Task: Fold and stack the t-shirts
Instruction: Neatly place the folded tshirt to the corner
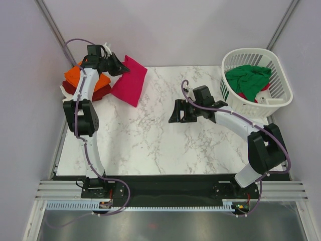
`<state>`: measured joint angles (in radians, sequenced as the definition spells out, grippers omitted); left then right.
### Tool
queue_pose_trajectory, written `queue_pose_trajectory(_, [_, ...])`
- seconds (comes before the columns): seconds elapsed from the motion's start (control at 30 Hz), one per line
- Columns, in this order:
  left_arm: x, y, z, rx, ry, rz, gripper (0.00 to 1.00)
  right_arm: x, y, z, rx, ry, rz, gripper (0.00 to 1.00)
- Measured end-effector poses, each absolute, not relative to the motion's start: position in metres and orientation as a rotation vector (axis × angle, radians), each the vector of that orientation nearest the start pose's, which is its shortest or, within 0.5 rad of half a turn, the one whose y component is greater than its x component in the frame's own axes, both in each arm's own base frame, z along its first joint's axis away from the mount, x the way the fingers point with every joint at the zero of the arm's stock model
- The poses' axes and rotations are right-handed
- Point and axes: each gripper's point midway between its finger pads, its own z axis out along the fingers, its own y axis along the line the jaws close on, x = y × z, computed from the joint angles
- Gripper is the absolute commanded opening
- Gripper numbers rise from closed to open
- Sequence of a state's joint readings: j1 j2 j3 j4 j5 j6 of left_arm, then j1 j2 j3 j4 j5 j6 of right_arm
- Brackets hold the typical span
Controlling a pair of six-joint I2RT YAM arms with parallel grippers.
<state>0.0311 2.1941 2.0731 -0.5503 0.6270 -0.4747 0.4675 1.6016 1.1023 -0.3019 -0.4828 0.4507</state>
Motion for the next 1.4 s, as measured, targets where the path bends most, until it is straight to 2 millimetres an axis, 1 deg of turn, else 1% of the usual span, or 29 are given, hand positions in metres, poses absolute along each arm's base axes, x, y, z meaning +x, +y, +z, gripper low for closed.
queue_pose_trajectory(0.1, [0.579, -0.088, 0.214, -0.232, 2.220, -0.925, 0.02, 0.312, 0.267, 0.127, -0.266, 2.477, 0.994, 0.89])
queue_pose_trajectory(0.17, [0.582, -0.082, 0.221, -0.240, 2.210, -0.914, 0.02, 0.312, 0.267, 0.128, -0.264, 2.477, 0.997, 0.89])
queue_pose_trajectory(0.3, [0.582, -0.077, 0.232, -0.250, 2.199, -0.899, 0.02, 0.312, 0.267, 0.128, -0.263, 2.477, 0.998, 0.89])
queue_pose_trajectory(0.43, [0.580, -0.071, 0.233, -0.282, 2.210, -0.898, 0.02, 0.311, 0.268, 0.128, -0.262, 2.478, 1.006, 0.89])
queue_pose_trajectory(0.53, [0.577, -0.060, 0.234, -0.327, 2.216, -0.891, 0.02, 0.311, 0.268, 0.128, -0.263, 2.475, 1.010, 0.89])
queue_pose_trajectory(0.63, [0.578, -0.040, 0.249, -0.375, 2.185, -0.885, 0.02, 0.310, 0.269, 0.127, -0.257, 2.479, 1.016, 0.89])
queue_pose_trajectory(0.73, [0.581, -0.014, 0.279, -0.416, 2.105, -0.891, 0.02, 0.309, 0.269, 0.127, -0.256, 2.479, 1.020, 0.89])
queue_pose_trajectory(0.83, [0.581, 0.020, 0.308, -0.461, 2.022, -0.869, 0.02, 0.309, 0.269, 0.127, -0.253, 2.479, 1.022, 0.89])
queue_pose_trajectory(0.9, [0.576, 0.041, 0.320, -0.503, 1.987, -0.852, 0.02, 0.310, 0.269, 0.127, -0.253, 2.479, 1.022, 0.89])
queue_pose_trajectory(1.0, [0.570, 0.068, 0.331, -0.548, 1.951, -0.823, 0.02, 0.309, 0.269, 0.127, -0.250, 2.480, 1.023, 0.89])
queue_pose_trajectory(1.07, [0.567, 0.083, 0.333, -0.572, 1.935, -0.802, 0.02, 0.309, 0.269, 0.127, -0.250, 2.480, 1.023, 0.89])
queue_pose_trajectory(1.17, [0.564, 0.098, 0.329, -0.608, 1.933, -0.783, 0.02, 0.310, 0.269, 0.127, -0.249, 2.480, 1.023, 0.89])
queue_pose_trajectory(1.27, [0.561, 0.114, 0.315, -0.658, 1.945, -0.771, 0.02, 0.309, 0.269, 0.126, -0.250, 2.480, 1.024, 0.89])
queue_pose_trajectory(1.4, [0.561, 0.134, 0.293, -0.713, 1.963, -0.758, 0.02, 0.310, 0.270, 0.126, -0.252, 2.478, 1.025, 0.89])
